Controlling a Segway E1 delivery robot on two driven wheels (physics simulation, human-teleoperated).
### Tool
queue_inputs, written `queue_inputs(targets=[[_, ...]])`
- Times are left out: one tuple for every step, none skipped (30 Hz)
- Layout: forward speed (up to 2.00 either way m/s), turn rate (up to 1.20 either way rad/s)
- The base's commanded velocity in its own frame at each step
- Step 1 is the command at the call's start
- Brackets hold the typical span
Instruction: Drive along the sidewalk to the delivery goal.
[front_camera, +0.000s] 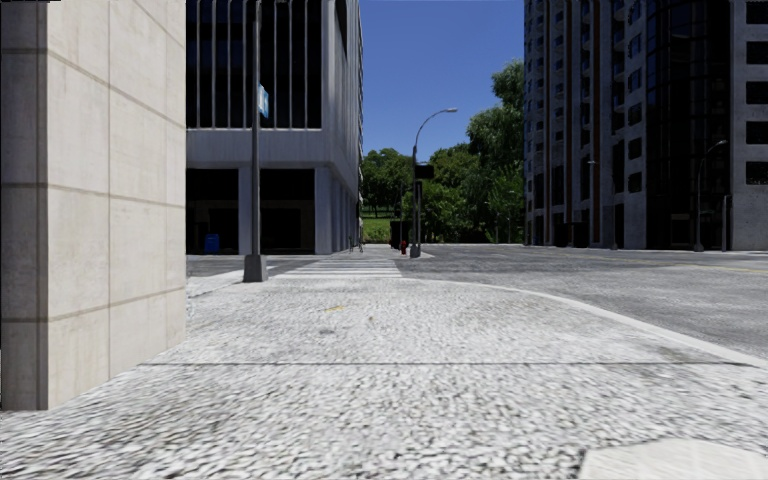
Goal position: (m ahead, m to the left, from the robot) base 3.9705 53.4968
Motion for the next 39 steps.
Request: queue_inputs(targets=[[2.0,0.0],[2.0,0.0],[2.0,0.0],[2.0,0.0],[2.0,0.0],[2.0,0.0],[2.0,0.0],[2.0,0.0],[2.0,0.0],[2.0,0.0],[2.0,0.0],[2.0,0.0],[2.0,0.0],[2.0,0.02],[2.0,0.05],[2.0,0.05],[2.0,0.15],[2.0,0.25],[2.0,0.32],[2.0,0.32],[2.0,0.38],[2.0,0.45],[2.0,0.52],[2.0,0.58],[2.0,0.58],[2.0,0.59],[2.0,0.6],[2.0,0.6],[2.0,0.62],[2.0,0.62],[2.0,0.66],[2.0,0.66],[2.0,0.67],[2.0,0.67],[2.0,0.67],[2.0,0.67],[2.0,0.67],[2.0,0.67],[2.0,0.67]])
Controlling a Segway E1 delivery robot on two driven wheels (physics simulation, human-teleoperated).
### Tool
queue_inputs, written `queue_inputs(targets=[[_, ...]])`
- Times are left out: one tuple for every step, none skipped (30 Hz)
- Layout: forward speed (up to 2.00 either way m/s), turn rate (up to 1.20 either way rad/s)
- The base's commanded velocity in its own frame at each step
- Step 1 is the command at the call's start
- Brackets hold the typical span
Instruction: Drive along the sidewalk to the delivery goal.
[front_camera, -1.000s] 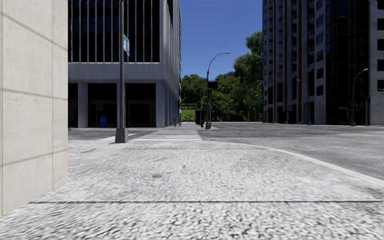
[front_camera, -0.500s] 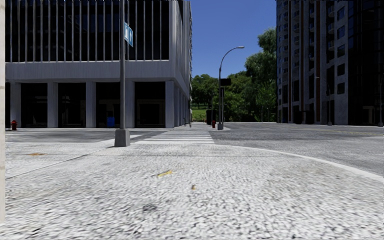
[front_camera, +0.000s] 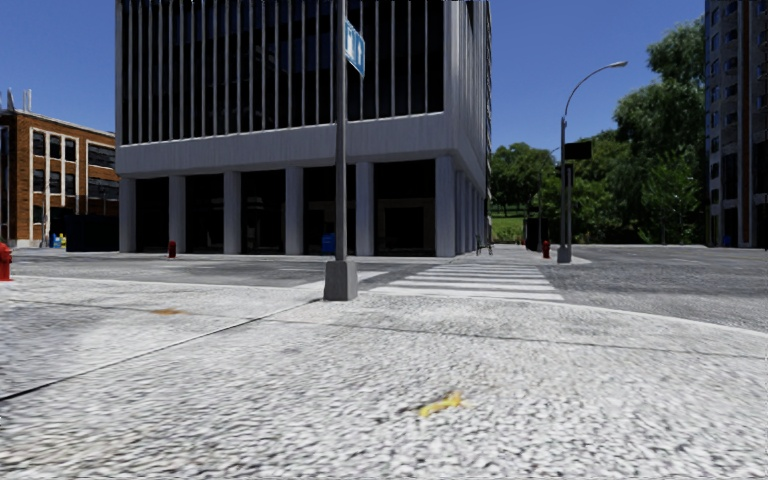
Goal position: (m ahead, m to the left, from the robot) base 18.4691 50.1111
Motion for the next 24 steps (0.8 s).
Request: queue_inputs(targets=[[2.0,0.67],[2.0,0.67],[2.0,0.67],[2.0,0.67],[2.0,0.67],[2.0,0.67],[2.0,0.67],[2.0,0.67],[2.0,0.67],[2.0,0.67],[2.0,0.67],[2.0,0.67],[2.0,0.67],[2.0,0.67],[2.0,0.67],[2.0,0.67],[2.0,0.67],[2.0,0.67],[2.0,0.67],[2.0,0.67],[2.0,0.67],[2.0,0.67],[2.0,0.67],[2.0,0.67]])
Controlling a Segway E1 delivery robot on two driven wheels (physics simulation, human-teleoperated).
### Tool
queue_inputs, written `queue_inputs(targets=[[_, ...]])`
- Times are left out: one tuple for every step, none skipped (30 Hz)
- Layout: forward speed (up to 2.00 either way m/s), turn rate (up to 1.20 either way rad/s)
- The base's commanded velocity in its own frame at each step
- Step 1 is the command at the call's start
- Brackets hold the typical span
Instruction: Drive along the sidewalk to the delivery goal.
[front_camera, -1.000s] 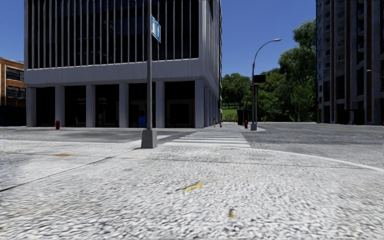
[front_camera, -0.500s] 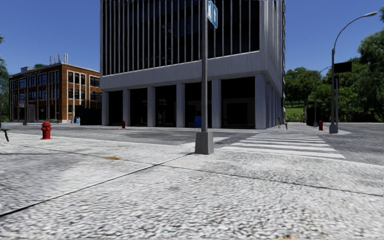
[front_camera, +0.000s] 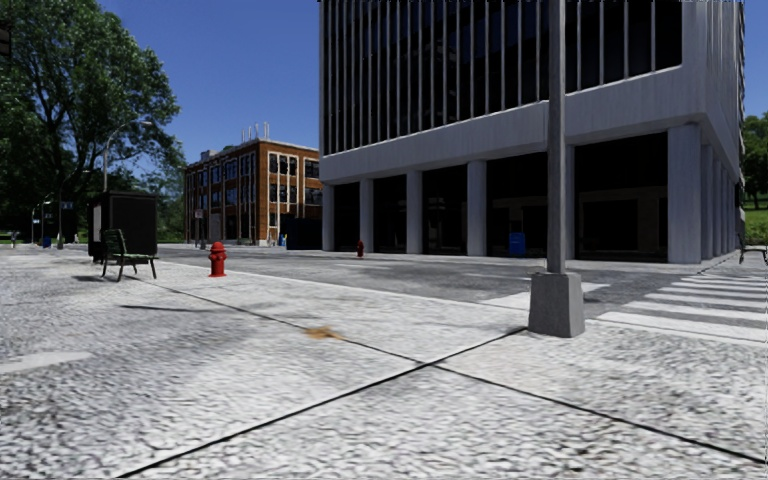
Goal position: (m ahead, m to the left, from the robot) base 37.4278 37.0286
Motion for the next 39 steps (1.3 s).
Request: queue_inputs(targets=[[2.0,0.67],[2.0,0.67],[2.0,0.67],[2.0,0.67],[2.0,0.67],[2.0,0.67],[2.0,0.67],[2.0,0.67],[2.0,0.67],[2.0,0.67],[2.0,0.67],[2.0,0.67],[2.0,0.67],[2.0,0.67],[2.0,0.67],[2.0,0.67],[2.0,0.67],[2.0,0.67],[2.0,0.67],[2.0,0.67],[2.0,0.67],[2.0,0.67],[2.0,0.67],[2.0,0.67],[2.0,0.67],[2.0,0.67],[2.0,0.67],[2.0,0.67],[2.0,0.67],[2.0,0.67],[2.0,0.66],[2.0,0.66],[2.0,0.66],[2.0,0.66],[2.0,0.66],[2.0,0.66],[2.0,0.66],[2.0,0.66],[2.0,0.65]])
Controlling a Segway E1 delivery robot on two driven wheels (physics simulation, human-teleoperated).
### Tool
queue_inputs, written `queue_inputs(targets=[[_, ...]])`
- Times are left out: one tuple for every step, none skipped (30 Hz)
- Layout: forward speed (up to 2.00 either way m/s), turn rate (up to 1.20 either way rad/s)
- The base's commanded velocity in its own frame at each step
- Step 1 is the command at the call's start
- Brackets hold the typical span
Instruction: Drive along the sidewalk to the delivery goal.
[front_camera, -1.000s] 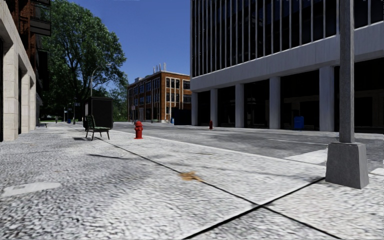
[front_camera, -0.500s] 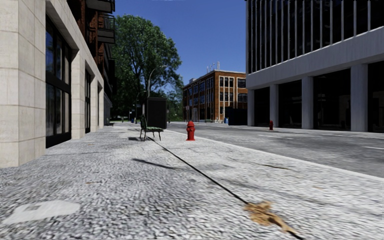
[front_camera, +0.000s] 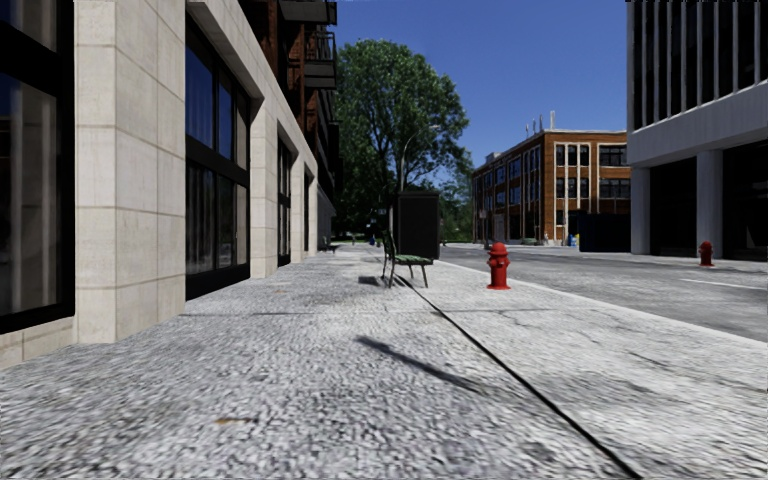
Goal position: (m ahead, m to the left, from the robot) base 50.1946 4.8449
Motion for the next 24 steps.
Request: queue_inputs(targets=[[2.0,0.62],[2.0,0.5],[2.0,0.5],[2.0,0.0],[2.0,0.0],[2.0,0.0],[2.0,0.0],[2.0,0.0],[2.0,0.0],[2.0,0.0],[2.0,0.0],[2.0,0.0],[2.0,0.0],[2.0,0.0],[2.0,0.0],[2.0,0.0],[2.0,0.0],[2.0,0.0],[2.0,0.0],[2.0,0.0],[2.0,0.0],[2.0,0.0],[2.0,0.0],[2.0,0.0]])
